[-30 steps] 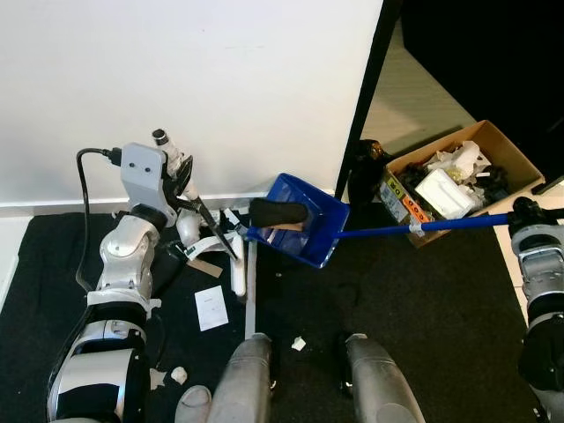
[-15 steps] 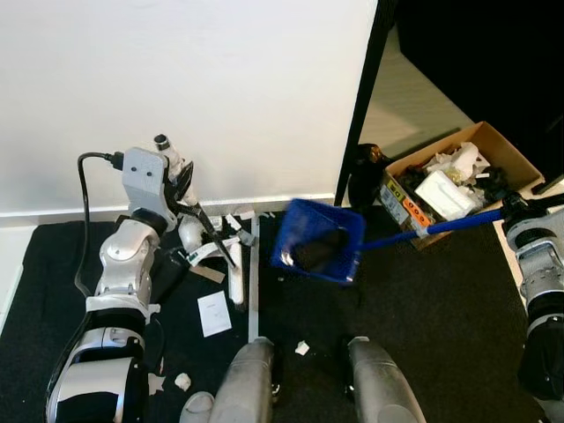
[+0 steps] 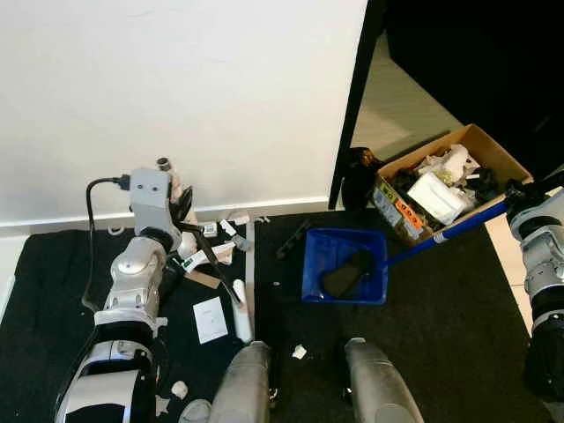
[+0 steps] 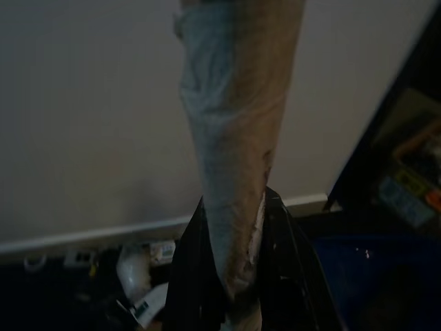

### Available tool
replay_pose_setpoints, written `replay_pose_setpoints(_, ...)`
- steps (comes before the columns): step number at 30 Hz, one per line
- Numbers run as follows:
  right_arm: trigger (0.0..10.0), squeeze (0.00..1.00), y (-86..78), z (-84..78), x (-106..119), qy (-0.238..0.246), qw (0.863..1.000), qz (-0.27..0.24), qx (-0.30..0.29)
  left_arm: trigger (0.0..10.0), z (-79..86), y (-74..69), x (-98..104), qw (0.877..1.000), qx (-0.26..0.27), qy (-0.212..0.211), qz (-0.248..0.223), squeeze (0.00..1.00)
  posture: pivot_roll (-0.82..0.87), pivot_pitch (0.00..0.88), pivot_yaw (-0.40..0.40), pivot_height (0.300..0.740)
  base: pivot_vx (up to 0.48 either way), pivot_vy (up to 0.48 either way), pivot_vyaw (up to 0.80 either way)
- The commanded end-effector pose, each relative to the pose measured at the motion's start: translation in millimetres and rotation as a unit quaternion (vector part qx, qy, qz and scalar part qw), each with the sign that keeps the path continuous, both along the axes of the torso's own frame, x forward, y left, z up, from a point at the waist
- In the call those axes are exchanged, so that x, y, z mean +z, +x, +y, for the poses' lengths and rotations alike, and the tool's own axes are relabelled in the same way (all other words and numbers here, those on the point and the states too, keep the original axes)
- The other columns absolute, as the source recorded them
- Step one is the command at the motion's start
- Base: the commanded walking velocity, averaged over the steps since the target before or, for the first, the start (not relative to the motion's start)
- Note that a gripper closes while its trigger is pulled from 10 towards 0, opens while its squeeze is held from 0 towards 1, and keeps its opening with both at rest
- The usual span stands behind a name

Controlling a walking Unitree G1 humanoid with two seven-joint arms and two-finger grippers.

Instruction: Sweep floor

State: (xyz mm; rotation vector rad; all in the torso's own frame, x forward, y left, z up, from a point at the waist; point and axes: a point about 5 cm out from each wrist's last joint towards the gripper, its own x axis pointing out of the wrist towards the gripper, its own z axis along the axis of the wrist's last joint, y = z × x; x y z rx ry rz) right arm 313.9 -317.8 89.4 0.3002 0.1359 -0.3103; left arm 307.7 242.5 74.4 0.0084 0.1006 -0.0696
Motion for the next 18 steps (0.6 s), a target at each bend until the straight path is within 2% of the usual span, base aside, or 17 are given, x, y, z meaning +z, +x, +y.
replay_pose_setpoints(1,2.7,0.00,0.6,-3.2,9,0.002,0.999,-0.035,-0.014,10.0,3.3,-4.0,-3,1.000,0.019,-0.020,0.001,0.00,0.01,0.064,0.014,0.740,0.000,0.000,0.00)
replay_pose_setpoints(2,3.9,0.00,-1.5,-2.3,7,-0.004,0.999,-0.033,-0.016,10.0,4.1,-5.8,-5,1.000,0.024,-0.019,0.004,0.00,0.00,0.064,0.012,0.740,0.000,0.000,0.00)
replay_pose_setpoints(3,10.0,0.00,-4.1,-1.1,4,-0.006,0.999,-0.033,-0.017,10.0,3.7,-7.3,-6,1.000,0.024,-0.011,0.005,0.00,0.00,0.064,0.010,0.740,0.000,0.000,0.00)
replay_pose_setpoints(5,10.0,0.00,-5.8,-0.2,2,-0.008,0.999,-0.033,-0.018,10.0,3.1,-8.2,-7,1.000,0.024,-0.006,0.006,0.00,0.00,0.064,0.010,0.740,0.000,0.000,0.00)
replay_pose_setpoints(8,10.0,0.00,-17.2,2.4,-14,-0.059,0.998,0.023,0.004,10.0,-1.7,-8.7,-6,0.999,-0.005,0.048,0.011,0.00,0.00,0.060,0.009,0.740,0.000,0.000,0.00)
replay_pose_setpoints(10,10.0,0.00,-22.4,1.4,-20,-0.107,0.992,0.057,0.022,10.0,-4.4,-8.1,-5,0.998,-0.015,0.057,0.007,0.00,0.00,0.058,0.012,0.740,0.000,0.000,0.00)
replay_pose_setpoints(13,10.0,0.00,-26.1,-3.4,-22,-0.133,0.988,0.077,0.022,10.0,-9.4,-6.2,-3,0.997,-0.029,0.066,0.004,0.00,-0.01,0.054,0.017,0.740,0.000,0.000,0.00)
replay_pose_setpoints(15,10.0,0.00,-27.5,-8.1,-19,-0.152,0.985,0.078,0.017,10.0,-15.6,-3.8,-3,0.997,-0.041,0.067,0.002,0.00,-0.02,0.047,0.022,0.740,0.000,0.000,0.00)
replay_pose_setpoints(18,10.0,0.00,-25.0,-9.0,-12,-0.150,0.987,0.060,0.009,10.0,-22.2,0.7,-1,0.996,-0.047,0.070,-0.001,0.00,-0.02,0.045,0.027,0.740,0.000,0.000,0.00)
